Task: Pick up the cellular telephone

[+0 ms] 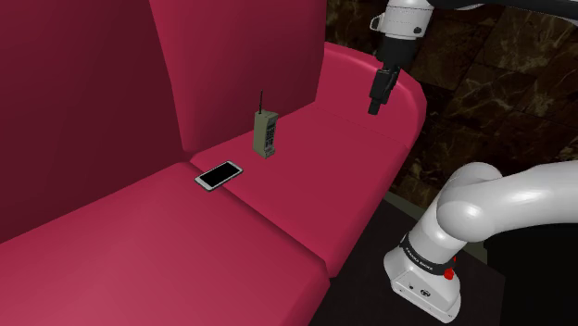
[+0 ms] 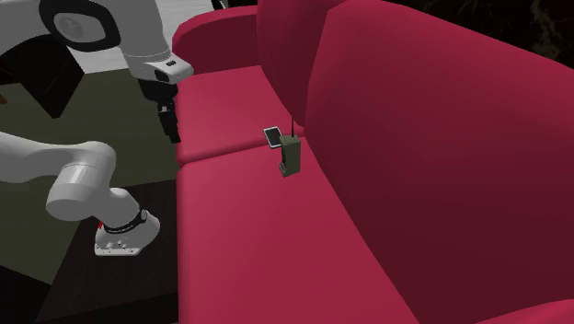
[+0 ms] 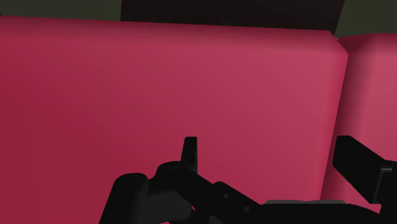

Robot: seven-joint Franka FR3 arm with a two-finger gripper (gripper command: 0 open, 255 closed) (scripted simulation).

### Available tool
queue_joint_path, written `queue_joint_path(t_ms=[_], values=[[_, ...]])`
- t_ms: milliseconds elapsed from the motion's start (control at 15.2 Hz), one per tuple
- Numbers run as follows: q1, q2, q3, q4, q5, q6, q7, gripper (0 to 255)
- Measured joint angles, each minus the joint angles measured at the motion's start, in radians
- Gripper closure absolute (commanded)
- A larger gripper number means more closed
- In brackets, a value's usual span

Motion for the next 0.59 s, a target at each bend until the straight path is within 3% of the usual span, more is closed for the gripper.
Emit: queue_joint_path(t_ms=[132, 594], values=[[0.001, 0.014, 0.003, 0.002, 0.003, 0.012, 0.004, 0], [-0.001, 0.244, 0.025, 0.065, 0.02, 0.176, 0.031, 0]])
